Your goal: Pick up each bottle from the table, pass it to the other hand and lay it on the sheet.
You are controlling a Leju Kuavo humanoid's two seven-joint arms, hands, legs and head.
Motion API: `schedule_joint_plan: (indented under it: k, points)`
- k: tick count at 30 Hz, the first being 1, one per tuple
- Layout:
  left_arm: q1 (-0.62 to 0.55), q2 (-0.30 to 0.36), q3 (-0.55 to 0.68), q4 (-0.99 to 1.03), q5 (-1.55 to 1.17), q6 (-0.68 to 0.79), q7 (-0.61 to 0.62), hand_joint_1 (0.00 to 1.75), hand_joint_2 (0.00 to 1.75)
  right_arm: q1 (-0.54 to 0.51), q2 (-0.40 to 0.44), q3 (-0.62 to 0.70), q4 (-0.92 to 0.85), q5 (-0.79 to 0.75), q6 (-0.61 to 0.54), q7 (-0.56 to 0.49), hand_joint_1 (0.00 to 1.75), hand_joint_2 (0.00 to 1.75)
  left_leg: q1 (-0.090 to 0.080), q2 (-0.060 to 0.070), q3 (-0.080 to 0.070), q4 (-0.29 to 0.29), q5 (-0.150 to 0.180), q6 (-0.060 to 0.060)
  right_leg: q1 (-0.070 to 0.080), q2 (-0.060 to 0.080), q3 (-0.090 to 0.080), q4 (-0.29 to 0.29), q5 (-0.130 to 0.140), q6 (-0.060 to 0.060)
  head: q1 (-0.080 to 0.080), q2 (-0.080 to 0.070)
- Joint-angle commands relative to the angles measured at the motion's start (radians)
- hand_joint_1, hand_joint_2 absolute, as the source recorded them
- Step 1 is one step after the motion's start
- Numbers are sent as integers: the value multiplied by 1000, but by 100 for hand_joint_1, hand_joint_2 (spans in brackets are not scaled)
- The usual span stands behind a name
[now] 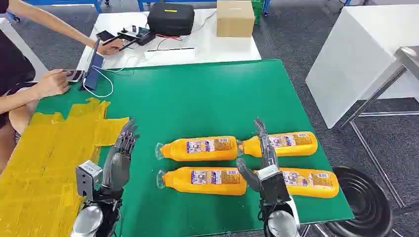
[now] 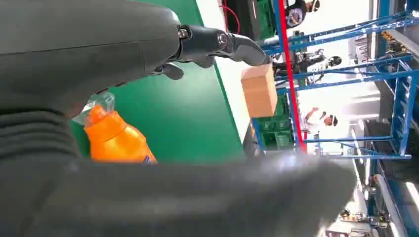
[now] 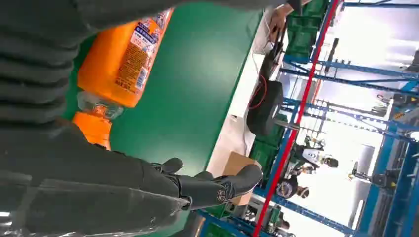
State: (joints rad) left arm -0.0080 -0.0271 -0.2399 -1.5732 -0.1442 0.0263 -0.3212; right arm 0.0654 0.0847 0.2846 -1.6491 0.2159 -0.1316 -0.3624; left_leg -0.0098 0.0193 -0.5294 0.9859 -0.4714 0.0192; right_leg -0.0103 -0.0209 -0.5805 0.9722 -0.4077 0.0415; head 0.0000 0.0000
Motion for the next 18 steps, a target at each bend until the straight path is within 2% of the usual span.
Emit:
schedule_joint_plan:
  k: [1, 3, 4, 5, 6, 8, 16, 18]
  points:
    - [-22, -74, 52, 52, 60, 25, -88, 0, 175, -30, 15, -9, 56, 25, -42, -81, 0, 175, 2, -2, 1, 0, -1, -1, 1, 1, 2, -1, 0, -1, 0, 0]
    - [-22, -74, 52, 52, 60, 25, -88, 0, 175, -30, 15, -9, 56, 25, -42, -81, 0, 175, 1, -1, 1, 0, 0, -1, 1, 1, 1, -1, 0, 0, 0, 0]
    - [-33, -86, 65, 97, 58, 20, -121, 0, 175, -36, 30, -14, 85, 37, -47, -99, 9, 175, 1, -1, 1, 0, 0, -1, 1, 1, 2, -1, 0, -1, 0, 0]
    - [-33, -86, 65, 97, 58, 20, -121, 0, 175, -36, 30, -14, 85, 37, -47, -99, 127, 175, 1, -1, 1, 0, 0, -1, 1, 1, 2, -1, 0, -1, 0, 0]
    - [-33, -86, 65, 97, 58, 20, -121, 17, 175, -36, 30, -14, 85, 37, -47, -99, 169, 175, 2, -2, 2, 0, -1, -2, 1, 1, 2, -1, 0, -1, 0, 0]
    - [-33, -86, 65, 97, 58, 20, -121, 175, 175, -36, 30, -14, 85, 37, -47, -99, 175, 175, 3, -2, 2, 0, -1, -2, 2, 2, 3, -2, 0, -1, 0, 0]
    - [-58, -98, 79, 169, 49, 9, -166, 175, 175, -53, 47, -17, 125, 53, -50, -118, 171, 175, 2, -2, 2, 0, -1, -1, 1, 1, 2, -1, 0, -1, 0, 0]
    - [-58, -98, 79, 169, 49, 9, -166, 175, 175, -53, 47, -17, 125, 53, -50, -118, 175, 175, 1, -1, 1, 0, 0, -1, 1, 1, 1, -1, 0, -1, 0, 0]
